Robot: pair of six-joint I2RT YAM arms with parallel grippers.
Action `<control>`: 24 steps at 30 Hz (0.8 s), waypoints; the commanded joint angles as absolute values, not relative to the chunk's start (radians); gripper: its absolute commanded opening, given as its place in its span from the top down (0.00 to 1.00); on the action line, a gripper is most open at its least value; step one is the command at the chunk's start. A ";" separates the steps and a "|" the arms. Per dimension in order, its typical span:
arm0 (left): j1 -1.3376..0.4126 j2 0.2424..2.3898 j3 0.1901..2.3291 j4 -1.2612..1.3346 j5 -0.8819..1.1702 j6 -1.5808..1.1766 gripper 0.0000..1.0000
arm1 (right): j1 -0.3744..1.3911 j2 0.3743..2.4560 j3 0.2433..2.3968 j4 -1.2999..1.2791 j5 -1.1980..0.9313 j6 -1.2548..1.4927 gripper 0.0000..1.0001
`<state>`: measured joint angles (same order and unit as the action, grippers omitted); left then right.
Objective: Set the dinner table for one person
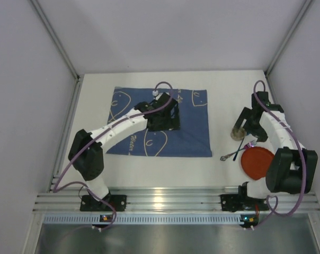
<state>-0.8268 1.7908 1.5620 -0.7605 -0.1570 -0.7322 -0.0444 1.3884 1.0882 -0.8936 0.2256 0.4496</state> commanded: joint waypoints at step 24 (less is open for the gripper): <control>-0.727 1.655 0.982 -0.684 -0.109 -0.833 0.04 | -0.144 1.603 1.206 -0.865 0.109 0.460 0.00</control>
